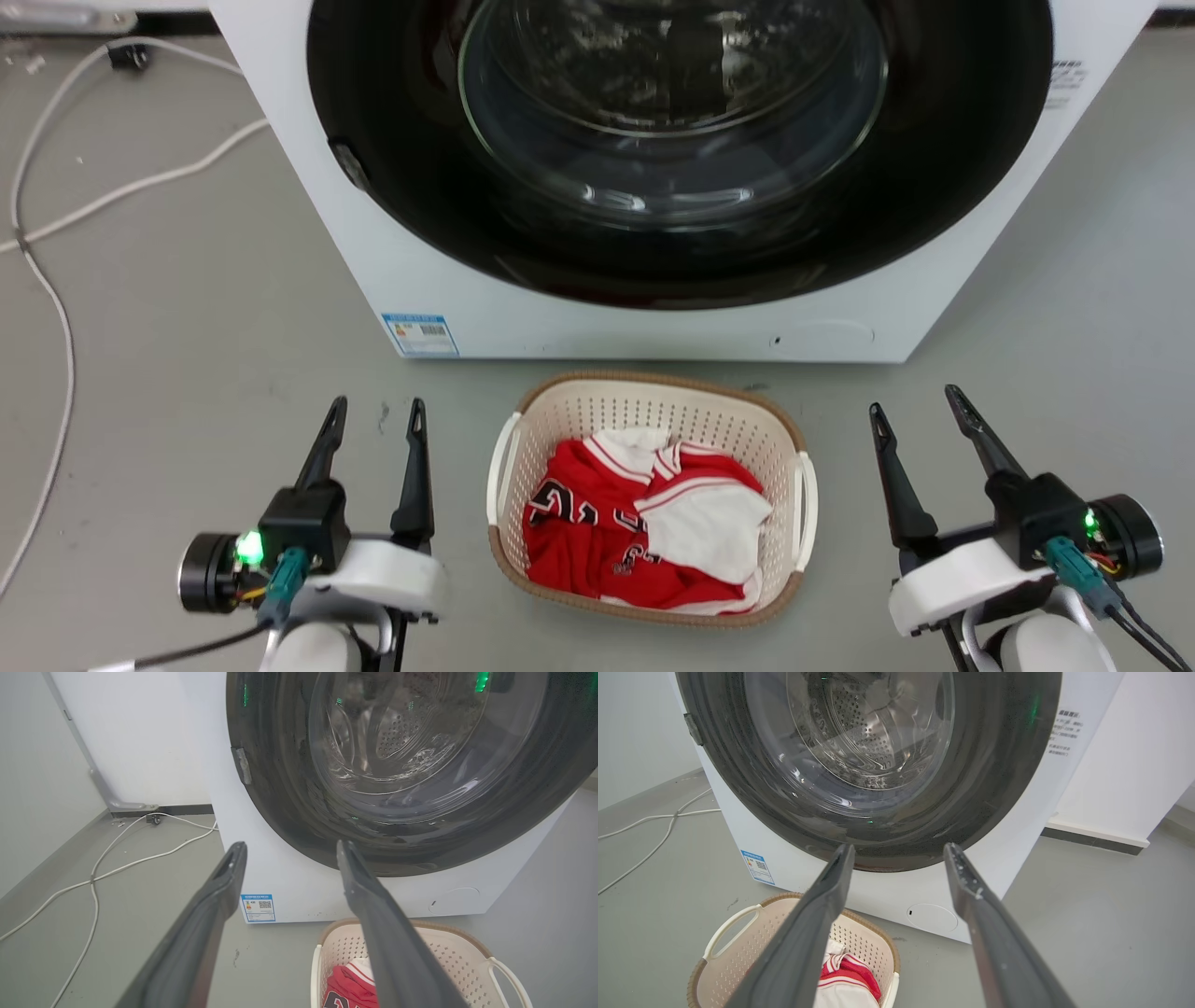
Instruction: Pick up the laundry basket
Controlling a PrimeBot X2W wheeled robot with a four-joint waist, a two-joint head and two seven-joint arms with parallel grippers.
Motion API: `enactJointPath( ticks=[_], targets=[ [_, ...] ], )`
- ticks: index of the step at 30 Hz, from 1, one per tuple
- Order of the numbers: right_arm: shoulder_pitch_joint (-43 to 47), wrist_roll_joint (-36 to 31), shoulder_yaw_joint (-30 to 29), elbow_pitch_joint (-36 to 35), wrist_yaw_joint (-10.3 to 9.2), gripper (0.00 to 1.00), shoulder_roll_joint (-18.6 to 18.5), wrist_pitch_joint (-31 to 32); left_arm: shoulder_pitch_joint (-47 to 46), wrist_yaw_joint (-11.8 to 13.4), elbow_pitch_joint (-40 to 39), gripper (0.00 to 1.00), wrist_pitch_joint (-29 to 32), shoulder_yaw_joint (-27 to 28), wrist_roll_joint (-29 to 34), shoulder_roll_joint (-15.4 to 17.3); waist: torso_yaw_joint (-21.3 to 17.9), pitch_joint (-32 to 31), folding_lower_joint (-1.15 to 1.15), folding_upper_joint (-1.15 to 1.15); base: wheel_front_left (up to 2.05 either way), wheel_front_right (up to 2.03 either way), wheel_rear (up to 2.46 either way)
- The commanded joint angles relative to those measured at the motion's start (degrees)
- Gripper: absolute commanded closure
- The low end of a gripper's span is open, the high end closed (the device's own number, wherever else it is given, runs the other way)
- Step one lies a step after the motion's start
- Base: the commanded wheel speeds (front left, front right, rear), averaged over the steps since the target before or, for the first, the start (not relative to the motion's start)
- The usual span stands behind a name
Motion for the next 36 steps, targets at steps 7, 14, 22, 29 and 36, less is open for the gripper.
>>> enactJointPath(
  ticks=[7, 14, 22, 29, 36],
  targets=[
    [-6.4, -2.4, 0.3, 5.6, -0.04, 0.00, -0.1, -0.1, -8.0, -2.4, 7.2, 0.00, -0.1, 0.6, 0.7, 0.4, -0.7, 9.5, -0.01, 0.00, 0.00, 0.00, 0.00],
    [-12.2, -4.1, -0.2, 13.0, -0.04, 0.00, 0.0, -0.1, -15.2, -3.0, 16.6, 0.00, -0.1, 1.3, 1.4, 1.1, -1.1, 15.9, -0.01, 0.00, 0.00, 0.00, 0.00],
    [-20.3, -6.6, -0.2, 24.4, -0.04, 0.00, 0.0, -0.1, -24.7, -4.4, 28.7, 0.00, -0.1, -0.1, 2.2, 2.5, -1.1, 25.8, -0.01, 0.00, 0.00, 0.00, 0.00],
    [-26.2, -8.2, -0.7, 32.5, -0.04, 0.00, 0.0, -0.1, -32.7, -5.1, 35.3, 0.00, -0.1, -2.4, 3.3, 3.6, -0.8, 32.2, -0.01, 0.00, 0.00, 0.00, 0.00],
    [-30.5, -8.1, -0.1, 36.6, -0.04, 0.00, -0.1, -0.1, -38.6, -5.5, 42.1, 0.00, -0.1, -5.0, 4.1, 4.8, -1.4, 36.2, -0.01, 0.00, 0.00, 0.00, 0.00]
  ],
)
